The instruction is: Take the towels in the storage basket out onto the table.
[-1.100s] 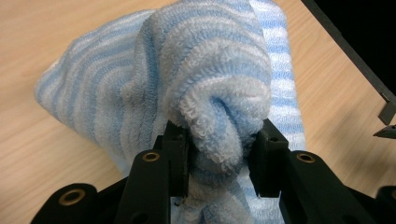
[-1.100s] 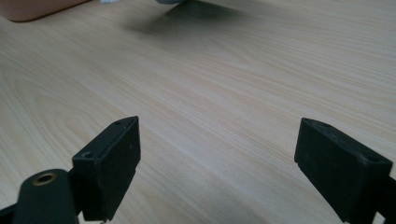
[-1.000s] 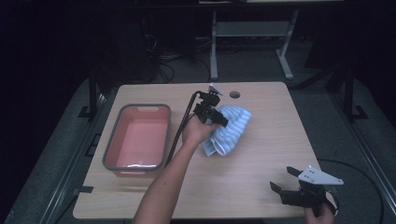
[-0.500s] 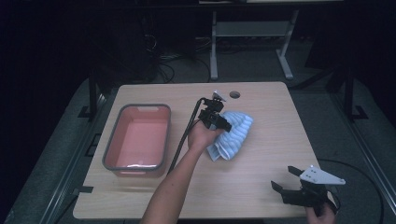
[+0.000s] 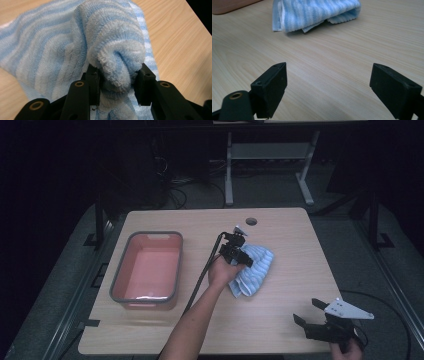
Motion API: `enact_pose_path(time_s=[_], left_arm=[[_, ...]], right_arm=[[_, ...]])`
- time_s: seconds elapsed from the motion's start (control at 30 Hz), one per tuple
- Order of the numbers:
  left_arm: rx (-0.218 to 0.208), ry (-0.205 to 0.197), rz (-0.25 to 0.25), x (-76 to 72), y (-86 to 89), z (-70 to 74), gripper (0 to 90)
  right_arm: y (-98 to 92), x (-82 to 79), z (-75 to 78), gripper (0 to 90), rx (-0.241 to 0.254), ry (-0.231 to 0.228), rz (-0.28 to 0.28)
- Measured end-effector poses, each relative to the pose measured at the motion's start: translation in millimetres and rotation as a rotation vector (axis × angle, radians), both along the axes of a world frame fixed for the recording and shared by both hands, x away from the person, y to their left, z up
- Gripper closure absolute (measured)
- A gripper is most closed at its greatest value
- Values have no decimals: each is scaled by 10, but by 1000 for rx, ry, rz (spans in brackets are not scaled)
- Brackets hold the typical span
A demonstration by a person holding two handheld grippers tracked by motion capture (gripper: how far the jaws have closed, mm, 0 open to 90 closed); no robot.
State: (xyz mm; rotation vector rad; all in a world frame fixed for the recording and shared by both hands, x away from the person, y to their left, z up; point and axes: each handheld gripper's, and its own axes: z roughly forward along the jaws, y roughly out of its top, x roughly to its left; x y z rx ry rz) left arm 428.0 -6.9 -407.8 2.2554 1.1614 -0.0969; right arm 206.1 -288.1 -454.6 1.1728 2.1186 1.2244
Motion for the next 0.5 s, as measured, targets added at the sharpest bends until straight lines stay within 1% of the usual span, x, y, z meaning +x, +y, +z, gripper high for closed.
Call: enact_pose_path(time_s=[0.03, 0.07, 0.13, 0.2, 0.27, 0.3, 0.33, 0.37, 0.5], left_arm=[[7, -1, -1, -4, 3, -18, 622], [-2, -6, 10, -13, -2, -39, 619], [-15, -7, 15, -16, 9, -74, 610], [-15, -10, 24, -26, 17, -104, 600], [-14, -16, 15, -42, 29, -127, 579], [-21, -18, 23, -57, 26, -135, 564], [-23, -19, 21, -66, 28, -144, 552], [-22, -17, 25, -73, 29, -147, 544], [3, -37, 4, -95, 38, -115, 480]], right_arm=[[5, 2, -2, 137, 2, 0, 1], [8, 5, -3, 138, 1, -1, 6], [15, 7, -2, 137, -1, 4, 9], [23, 7, -2, 137, -5, 7, 11], [27, 2, -2, 137, -5, 6, 11], [30, -1, -1, 138, -3, 5, 8], [30, -1, -1, 137, -3, 4, 10], [31, 2, 0, 137, -2, 2, 12], [46, 0, 0, 137, -1, 4, 11]])
